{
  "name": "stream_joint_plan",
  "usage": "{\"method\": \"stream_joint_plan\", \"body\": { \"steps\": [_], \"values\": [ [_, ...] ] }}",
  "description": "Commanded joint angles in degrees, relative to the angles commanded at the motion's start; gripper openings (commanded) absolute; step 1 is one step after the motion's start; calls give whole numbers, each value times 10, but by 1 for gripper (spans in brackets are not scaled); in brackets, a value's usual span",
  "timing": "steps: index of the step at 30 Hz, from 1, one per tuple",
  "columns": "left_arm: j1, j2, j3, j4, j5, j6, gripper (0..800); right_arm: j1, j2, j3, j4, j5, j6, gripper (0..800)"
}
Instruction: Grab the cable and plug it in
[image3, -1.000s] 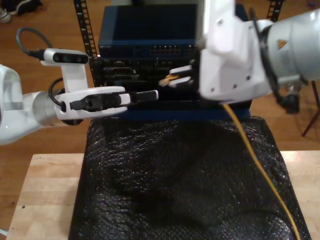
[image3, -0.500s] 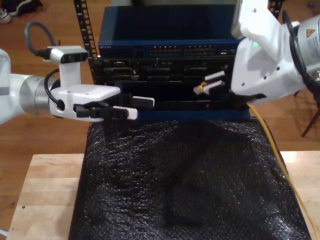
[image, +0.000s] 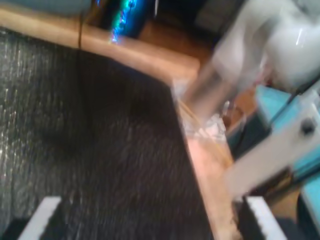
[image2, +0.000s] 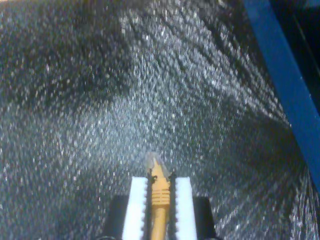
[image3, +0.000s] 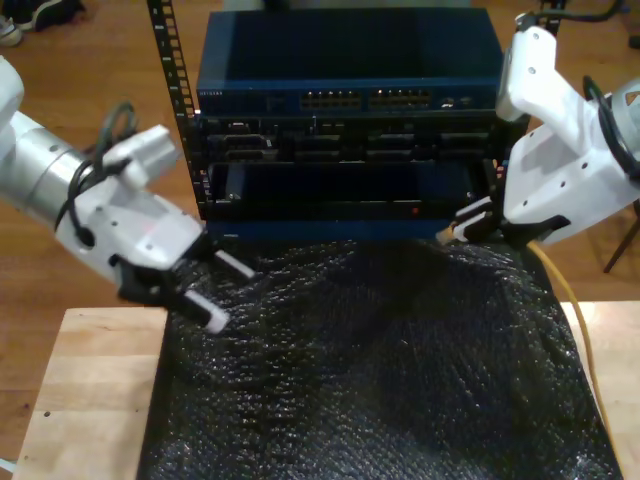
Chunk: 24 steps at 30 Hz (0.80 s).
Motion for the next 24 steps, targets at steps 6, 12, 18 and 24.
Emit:
{"method": "stream_joint_plan", "body": {
  "steps": [6,12,18,24],
  "values": [
    [67,-7,-2,91,-18,68,798,0,4,-2,-1,0,1,0],
    [152,-7,0,146,-19,168,798,0,5,-2,-1,0,1,0],
    [237,-7,4,207,-17,254,798,0,13,-2,-2,0,1,0],
    [327,-7,38,269,-16,340,797,0,20,-2,-7,1,1,0]
  ]
}}
